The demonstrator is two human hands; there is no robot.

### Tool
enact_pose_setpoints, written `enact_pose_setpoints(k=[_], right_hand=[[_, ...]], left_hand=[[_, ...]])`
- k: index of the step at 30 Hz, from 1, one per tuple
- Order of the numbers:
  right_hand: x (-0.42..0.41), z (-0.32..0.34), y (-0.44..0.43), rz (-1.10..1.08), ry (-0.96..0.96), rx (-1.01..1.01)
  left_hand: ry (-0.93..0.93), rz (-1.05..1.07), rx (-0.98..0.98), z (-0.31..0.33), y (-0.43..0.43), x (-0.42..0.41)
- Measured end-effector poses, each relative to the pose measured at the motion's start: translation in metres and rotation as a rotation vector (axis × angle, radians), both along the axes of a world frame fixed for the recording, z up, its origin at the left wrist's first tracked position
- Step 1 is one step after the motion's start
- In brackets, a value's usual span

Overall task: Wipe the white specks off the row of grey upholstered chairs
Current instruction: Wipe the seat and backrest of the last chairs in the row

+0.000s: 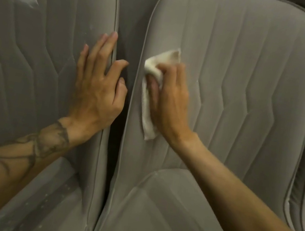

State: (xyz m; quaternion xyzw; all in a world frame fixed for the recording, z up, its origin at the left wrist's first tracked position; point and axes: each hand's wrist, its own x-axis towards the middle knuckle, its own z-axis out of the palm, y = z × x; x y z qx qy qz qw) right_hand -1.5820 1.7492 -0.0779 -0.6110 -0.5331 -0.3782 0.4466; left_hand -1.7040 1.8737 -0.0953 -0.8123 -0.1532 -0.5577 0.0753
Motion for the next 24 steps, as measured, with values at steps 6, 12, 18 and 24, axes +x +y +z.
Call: enact_pose_setpoints(k=[6,12,18,24], right_hand=[[-0.028,-0.116,-0.075,0.268,-0.229,-0.693],[0.021,-0.102,-0.086,0.085,0.014,-0.568],[-0.028,-0.143,-0.096,0.127,0.125,-0.8],[-0.006,-0.13,-0.1,0.122,0.185,-0.935]], left_hand=[[0.004,0.013,0.01,0.001,0.002,0.0],[0.05,0.049,0.015,0.002,-0.001,-0.003],[0.109,0.073,-0.022,0.004,-0.013,-0.009],[0.215,0.055,-0.088,-0.025,-0.042,-0.04]])
